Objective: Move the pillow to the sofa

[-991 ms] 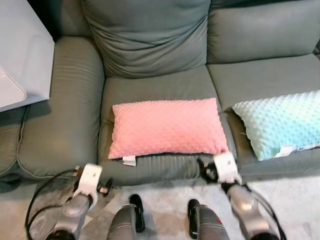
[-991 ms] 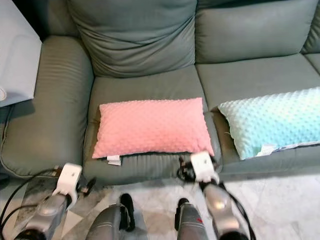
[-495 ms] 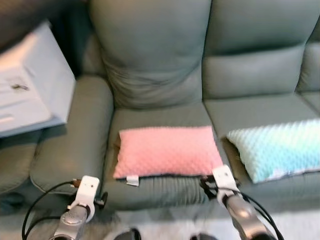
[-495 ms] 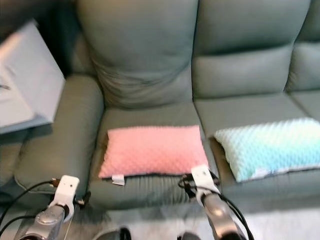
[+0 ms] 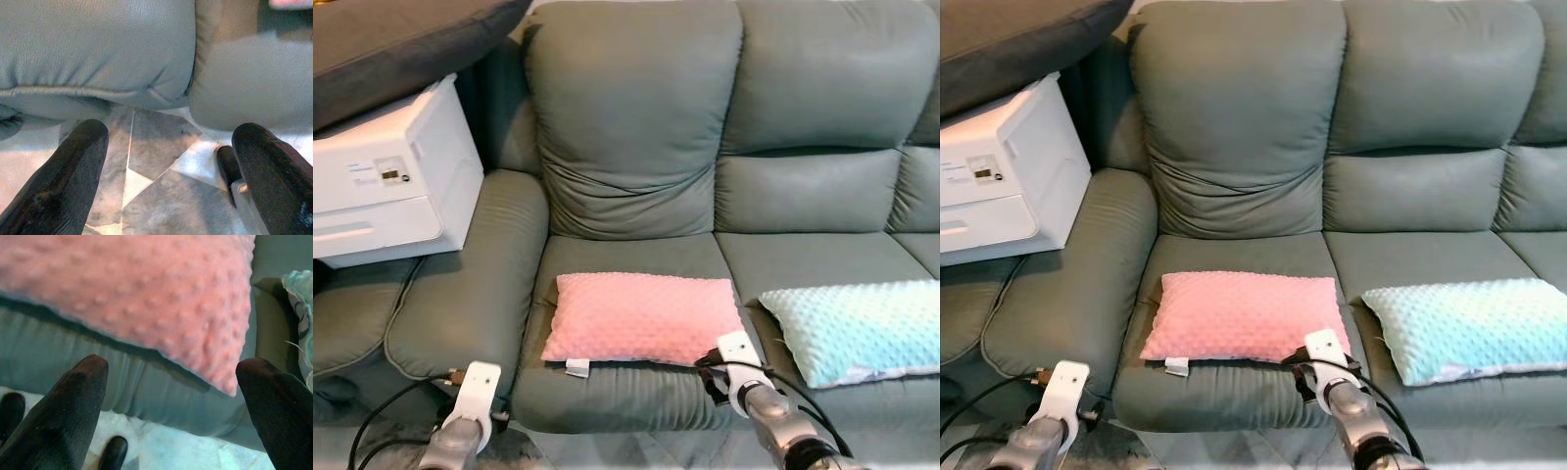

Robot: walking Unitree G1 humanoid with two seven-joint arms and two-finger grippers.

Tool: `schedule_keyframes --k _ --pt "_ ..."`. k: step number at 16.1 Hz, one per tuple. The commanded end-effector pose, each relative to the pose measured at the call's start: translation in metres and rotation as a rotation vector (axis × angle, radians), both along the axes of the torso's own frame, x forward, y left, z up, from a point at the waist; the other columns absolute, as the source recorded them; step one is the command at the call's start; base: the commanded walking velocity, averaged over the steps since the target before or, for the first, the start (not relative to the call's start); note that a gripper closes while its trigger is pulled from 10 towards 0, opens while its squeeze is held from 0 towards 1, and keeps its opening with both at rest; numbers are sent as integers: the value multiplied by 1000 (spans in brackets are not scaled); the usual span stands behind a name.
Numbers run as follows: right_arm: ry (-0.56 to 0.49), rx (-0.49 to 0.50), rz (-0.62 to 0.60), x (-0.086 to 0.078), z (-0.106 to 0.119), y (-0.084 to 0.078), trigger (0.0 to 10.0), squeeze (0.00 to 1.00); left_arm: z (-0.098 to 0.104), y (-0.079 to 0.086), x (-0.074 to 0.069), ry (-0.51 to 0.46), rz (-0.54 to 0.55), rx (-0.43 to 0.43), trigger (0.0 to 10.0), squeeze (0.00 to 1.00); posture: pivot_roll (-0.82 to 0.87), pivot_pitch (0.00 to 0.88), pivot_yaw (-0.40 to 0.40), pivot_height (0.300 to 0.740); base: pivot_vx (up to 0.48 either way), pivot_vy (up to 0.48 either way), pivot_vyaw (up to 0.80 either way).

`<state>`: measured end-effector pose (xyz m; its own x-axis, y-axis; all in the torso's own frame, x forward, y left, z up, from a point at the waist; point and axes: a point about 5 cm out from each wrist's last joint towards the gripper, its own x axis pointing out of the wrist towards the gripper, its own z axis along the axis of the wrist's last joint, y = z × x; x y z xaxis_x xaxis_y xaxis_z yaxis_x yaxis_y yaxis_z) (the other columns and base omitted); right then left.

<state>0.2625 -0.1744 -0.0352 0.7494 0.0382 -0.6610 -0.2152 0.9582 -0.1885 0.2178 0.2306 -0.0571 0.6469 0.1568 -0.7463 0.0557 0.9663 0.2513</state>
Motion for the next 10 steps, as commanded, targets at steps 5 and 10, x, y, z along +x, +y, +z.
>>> schedule_keyframes --k 5,10 --pt "39 24 -84 1 0 -10 10000 0 -3 -13 1 22 -21 -20 10000 0 -34 0 27 740 0 0 0" --pt "79 -2 -52 -8 -6 -14 10000 0 -5 -16 -2 25 0 -39 10000 0 -32 0 19 740 0 0 0"
